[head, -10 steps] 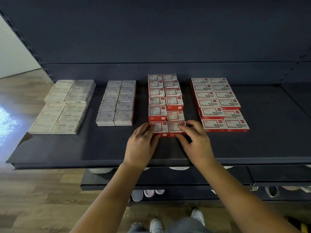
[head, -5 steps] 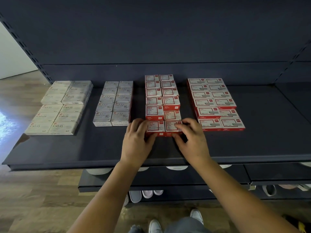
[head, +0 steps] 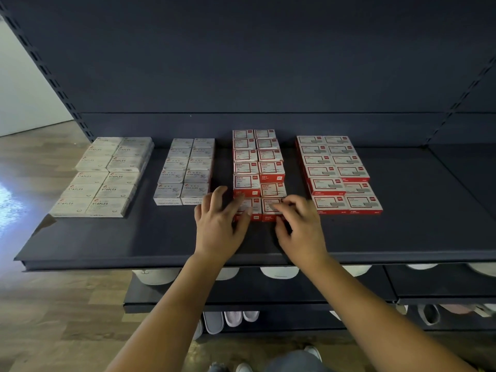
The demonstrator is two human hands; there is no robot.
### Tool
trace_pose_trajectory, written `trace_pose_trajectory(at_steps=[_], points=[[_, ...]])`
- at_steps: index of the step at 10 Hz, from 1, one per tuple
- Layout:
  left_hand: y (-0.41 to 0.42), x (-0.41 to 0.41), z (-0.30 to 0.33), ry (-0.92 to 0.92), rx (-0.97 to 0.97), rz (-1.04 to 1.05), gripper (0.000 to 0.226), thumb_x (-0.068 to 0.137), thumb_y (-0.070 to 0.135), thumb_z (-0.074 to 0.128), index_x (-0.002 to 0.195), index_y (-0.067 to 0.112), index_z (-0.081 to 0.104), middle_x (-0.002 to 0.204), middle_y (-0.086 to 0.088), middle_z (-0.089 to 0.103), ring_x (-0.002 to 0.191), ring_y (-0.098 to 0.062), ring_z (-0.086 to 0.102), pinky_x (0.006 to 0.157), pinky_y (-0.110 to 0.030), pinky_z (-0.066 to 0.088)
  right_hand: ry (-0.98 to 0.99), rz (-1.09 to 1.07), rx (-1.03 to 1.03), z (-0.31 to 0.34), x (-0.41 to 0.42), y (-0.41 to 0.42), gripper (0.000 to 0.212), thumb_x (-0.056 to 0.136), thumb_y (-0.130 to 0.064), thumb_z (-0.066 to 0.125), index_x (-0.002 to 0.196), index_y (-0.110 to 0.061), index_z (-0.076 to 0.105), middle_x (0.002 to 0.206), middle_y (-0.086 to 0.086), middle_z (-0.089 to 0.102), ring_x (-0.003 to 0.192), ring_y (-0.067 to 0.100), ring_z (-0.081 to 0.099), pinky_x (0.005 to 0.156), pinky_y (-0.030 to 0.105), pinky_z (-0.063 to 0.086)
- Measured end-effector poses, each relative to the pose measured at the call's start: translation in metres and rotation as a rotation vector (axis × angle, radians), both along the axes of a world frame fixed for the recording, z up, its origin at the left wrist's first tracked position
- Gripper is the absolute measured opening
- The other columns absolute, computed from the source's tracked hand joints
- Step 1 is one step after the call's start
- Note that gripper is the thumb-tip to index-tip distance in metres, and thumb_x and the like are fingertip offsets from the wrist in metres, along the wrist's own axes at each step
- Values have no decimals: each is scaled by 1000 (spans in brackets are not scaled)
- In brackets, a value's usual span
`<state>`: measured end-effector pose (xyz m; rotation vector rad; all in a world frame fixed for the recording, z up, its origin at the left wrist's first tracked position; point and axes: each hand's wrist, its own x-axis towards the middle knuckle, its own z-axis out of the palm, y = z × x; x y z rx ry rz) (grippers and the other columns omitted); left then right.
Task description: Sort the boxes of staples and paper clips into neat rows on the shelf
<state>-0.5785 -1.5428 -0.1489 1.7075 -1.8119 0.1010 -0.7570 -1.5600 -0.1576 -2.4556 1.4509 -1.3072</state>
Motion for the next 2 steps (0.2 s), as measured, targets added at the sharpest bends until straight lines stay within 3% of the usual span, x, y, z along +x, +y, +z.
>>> trace_pose_trajectory(at_steps=[2], points=[[-3, -2, 19, 17, -126, -12, 42, 88, 42, 43, 101, 12, 70, 113, -13, 58, 100, -36, 54, 82, -47, 44, 30, -16, 5, 18, 5, 6, 32, 79, -14, 50, 106, -7, 63, 110, 9, 55, 96, 28, 55, 82, 40, 47]])
